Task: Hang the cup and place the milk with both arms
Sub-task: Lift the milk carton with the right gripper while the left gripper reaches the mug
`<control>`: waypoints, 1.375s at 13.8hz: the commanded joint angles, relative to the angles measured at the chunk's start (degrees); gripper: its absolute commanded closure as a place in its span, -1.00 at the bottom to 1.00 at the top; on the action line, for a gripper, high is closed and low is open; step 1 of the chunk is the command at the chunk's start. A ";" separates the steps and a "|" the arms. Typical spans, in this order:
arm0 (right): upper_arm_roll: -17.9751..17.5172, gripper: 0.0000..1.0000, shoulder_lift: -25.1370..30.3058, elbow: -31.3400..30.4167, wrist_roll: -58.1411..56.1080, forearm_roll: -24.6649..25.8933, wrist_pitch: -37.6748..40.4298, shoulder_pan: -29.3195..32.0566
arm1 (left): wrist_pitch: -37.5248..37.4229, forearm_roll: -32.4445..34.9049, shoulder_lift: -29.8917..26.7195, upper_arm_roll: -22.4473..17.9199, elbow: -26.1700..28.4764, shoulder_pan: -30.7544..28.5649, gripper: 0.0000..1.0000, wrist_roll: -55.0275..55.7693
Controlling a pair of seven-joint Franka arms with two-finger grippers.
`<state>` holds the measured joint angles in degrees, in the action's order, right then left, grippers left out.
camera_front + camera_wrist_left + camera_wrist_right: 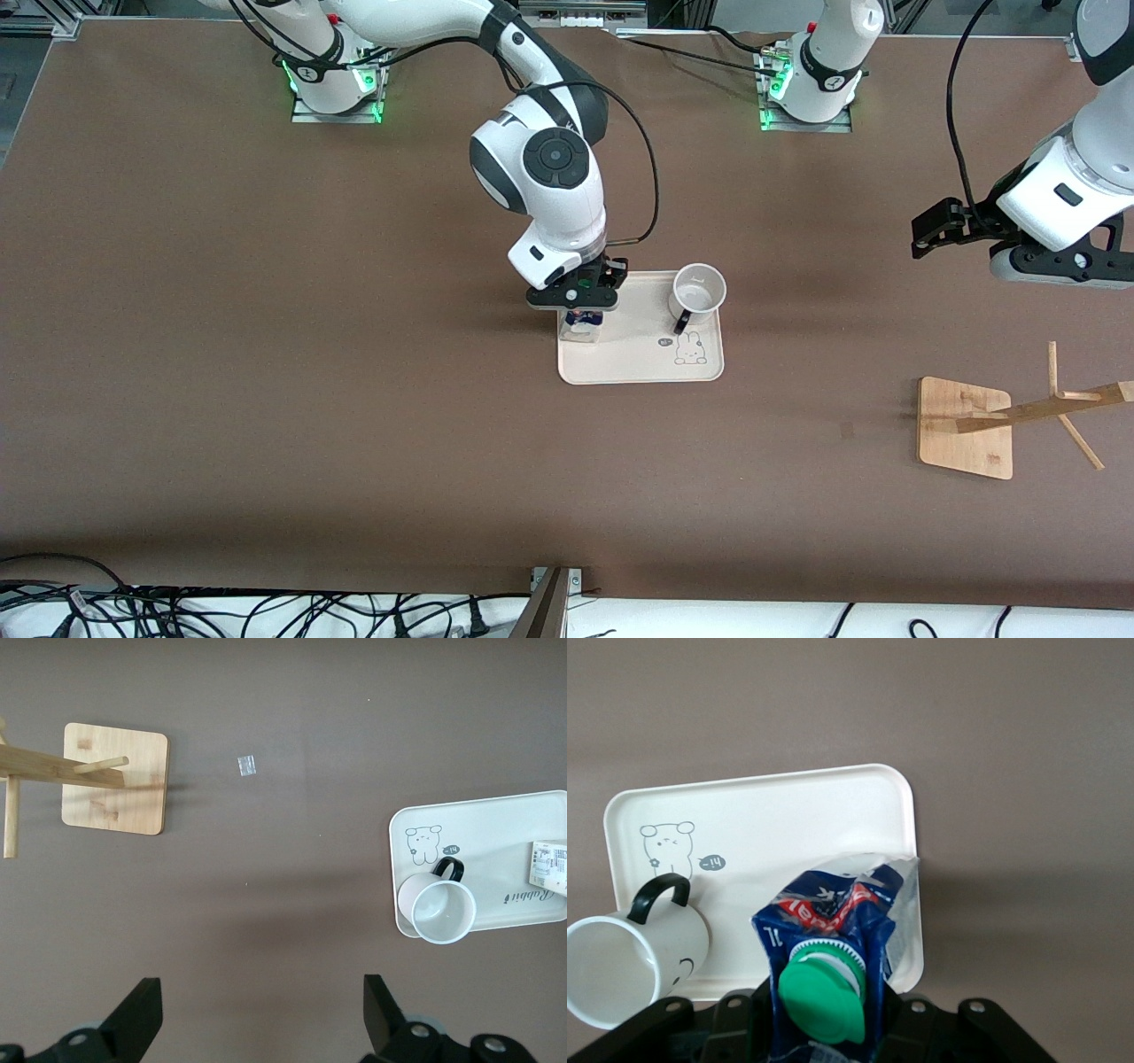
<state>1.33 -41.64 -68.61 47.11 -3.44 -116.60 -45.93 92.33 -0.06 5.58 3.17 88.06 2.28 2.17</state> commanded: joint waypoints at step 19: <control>6.84 0.44 24.58 -35.33 -57.90 -7.20 2.89 30.98 | 24.24 9.36 13.05 13.36 17.89 16.26 -1.00 19.34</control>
<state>6.98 -21.38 -96.58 -8.34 -9.50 -109.94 -14.32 108.63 5.61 20.18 16.89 98.78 17.66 18.82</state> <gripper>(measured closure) 0.718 0.000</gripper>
